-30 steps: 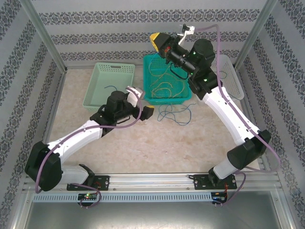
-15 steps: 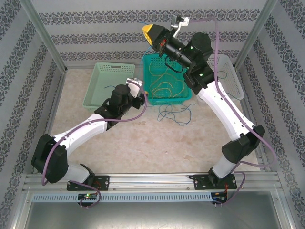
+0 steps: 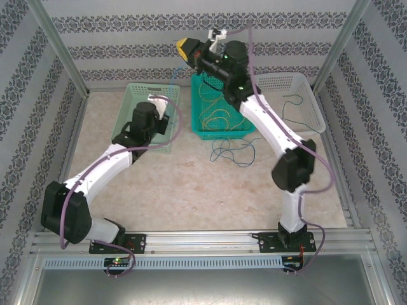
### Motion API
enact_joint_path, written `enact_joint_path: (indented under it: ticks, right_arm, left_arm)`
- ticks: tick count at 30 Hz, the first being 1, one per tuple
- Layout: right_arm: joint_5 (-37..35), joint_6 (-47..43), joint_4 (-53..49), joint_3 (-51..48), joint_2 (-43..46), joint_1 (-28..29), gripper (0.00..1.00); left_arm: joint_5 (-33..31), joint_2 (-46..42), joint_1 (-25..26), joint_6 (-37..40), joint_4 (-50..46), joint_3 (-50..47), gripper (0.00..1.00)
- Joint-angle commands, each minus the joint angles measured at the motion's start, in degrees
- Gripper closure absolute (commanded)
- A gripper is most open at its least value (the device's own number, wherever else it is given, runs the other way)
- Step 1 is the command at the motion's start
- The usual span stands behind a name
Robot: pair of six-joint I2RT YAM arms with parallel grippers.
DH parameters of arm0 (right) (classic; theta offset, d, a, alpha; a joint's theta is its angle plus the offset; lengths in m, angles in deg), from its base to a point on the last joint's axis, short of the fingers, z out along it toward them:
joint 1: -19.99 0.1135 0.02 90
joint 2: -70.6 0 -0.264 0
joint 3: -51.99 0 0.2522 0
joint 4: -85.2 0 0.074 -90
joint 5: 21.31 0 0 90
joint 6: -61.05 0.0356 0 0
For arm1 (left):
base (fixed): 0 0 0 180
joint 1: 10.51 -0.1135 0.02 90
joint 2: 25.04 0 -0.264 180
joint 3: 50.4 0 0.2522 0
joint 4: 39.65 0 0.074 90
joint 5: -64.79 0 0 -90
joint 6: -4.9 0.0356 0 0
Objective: Untangle the cables
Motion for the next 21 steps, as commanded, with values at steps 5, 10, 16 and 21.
enact_joint_path:
  ticks: [5, 10, 16, 21]
  right_arm:
    - [2.2, 10.1, -2.0, 41.1, -36.5, 0.1, 0.96]
    - [-1.2, 14.3, 3.1, 37.9, -42.1, 0.1, 0.89]
    - [-2.9, 9.9, 1.5, 32.2, -40.5, 1.6, 0.48]
    - [-2.8, 9.0, -0.7, 31.0, -40.6, 2.7, 0.27]
  left_arm:
    - [-1.9, 9.6, -9.4, -0.5, -12.4, 7.4, 1.00]
    - [1.3, 15.8, -11.7, -1.4, -14.2, 10.3, 1.00]
    - [0.2, 19.2, -11.8, -2.7, -19.5, 12.8, 1.00]
    - [-0.9, 19.8, -11.9, -6.0, -22.9, 12.9, 0.80]
